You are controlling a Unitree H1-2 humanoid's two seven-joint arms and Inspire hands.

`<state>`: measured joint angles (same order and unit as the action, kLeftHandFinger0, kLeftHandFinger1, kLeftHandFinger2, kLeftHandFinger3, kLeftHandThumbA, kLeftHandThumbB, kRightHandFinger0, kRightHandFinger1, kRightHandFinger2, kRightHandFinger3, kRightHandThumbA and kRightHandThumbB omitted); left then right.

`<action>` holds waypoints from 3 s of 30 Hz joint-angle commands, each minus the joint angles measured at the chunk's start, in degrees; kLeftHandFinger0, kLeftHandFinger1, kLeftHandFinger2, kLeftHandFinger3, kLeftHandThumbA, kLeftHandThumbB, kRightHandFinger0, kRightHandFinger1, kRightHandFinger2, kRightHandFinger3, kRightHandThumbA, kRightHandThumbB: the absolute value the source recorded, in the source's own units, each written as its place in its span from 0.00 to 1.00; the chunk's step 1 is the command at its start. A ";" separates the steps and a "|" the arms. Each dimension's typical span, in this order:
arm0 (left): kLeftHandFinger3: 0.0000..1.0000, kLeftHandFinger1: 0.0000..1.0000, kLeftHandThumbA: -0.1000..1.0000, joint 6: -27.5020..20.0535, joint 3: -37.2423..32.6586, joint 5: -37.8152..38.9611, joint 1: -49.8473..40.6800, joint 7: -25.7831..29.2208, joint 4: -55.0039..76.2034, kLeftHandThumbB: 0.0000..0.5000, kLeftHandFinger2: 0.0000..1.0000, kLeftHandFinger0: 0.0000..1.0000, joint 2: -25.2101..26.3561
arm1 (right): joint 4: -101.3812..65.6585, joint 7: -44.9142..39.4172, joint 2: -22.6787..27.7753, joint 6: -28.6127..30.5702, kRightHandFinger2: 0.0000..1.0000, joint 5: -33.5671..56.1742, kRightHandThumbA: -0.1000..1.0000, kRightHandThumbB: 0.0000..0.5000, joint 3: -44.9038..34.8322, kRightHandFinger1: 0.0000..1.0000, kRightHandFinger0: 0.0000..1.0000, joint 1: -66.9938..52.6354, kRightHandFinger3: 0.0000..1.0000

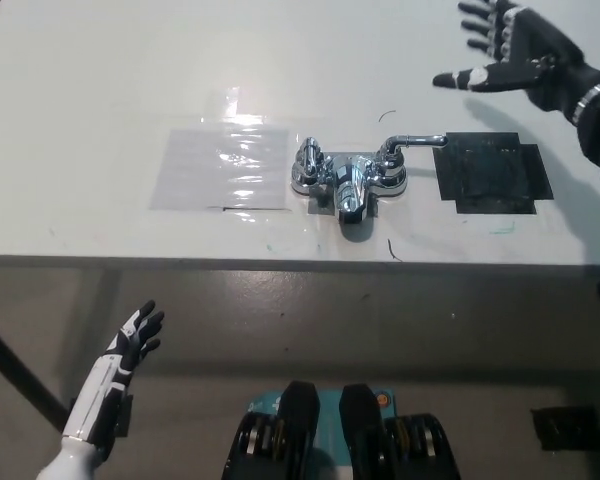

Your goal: The faucet is at the center of the desk and the robot turn off the faucet by turning the right faucet handle using the right hand

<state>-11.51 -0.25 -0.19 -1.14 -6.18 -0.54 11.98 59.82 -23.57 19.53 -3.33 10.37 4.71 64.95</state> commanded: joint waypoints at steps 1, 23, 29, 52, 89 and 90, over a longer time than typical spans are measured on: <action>1.00 1.00 1.00 -2.18 -0.43 -0.06 1.02 -1.23 1.77 0.86 1.00 1.00 0.78 | 7.54 -2.72 -0.93 2.38 1.00 -2.53 1.00 0.85 0.84 1.00 1.00 7.79 1.00; 1.00 1.00 1.00 -2.08 -0.99 -0.36 1.85 -1.85 1.22 0.89 1.00 1.00 0.90 | 17.93 -3.23 -4.72 2.82 1.00 -3.59 1.00 0.87 -2.08 1.00 1.00 8.09 1.00; 1.00 1.00 1.00 -2.09 -0.86 -0.22 2.16 -2.09 0.98 0.88 1.00 1.00 0.97 | 18.42 -3.67 -5.77 2.64 1.00 -3.22 1.00 0.88 -3.45 1.00 1.00 7.54 1.00; 1.00 1.00 1.00 -2.03 -0.71 -1.08 2.90 -2.06 0.96 0.89 1.00 1.00 1.09 | 19.21 -5.22 -9.05 3.63 1.00 -4.17 1.00 0.95 -4.65 1.00 1.00 4.49 1.00; 1.00 1.00 1.00 -1.76 -0.42 -0.69 3.46 -2.20 1.30 0.86 1.00 1.00 1.32 | -5.83 11.47 -22.22 12.97 1.00 -4.61 1.00 0.74 -10.17 1.00 1.00 -4.67 1.00; 1.00 1.00 1.00 -1.72 -0.44 -0.99 3.54 -2.10 1.20 0.87 1.00 1.00 1.40 | -5.92 13.73 -23.27 15.91 1.00 -4.60 1.00 0.77 -10.87 1.00 1.00 -4.84 1.00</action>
<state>-11.55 -0.89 -1.52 1.64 -7.53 -0.26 12.32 58.90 -19.81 2.96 2.32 5.79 -5.00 57.13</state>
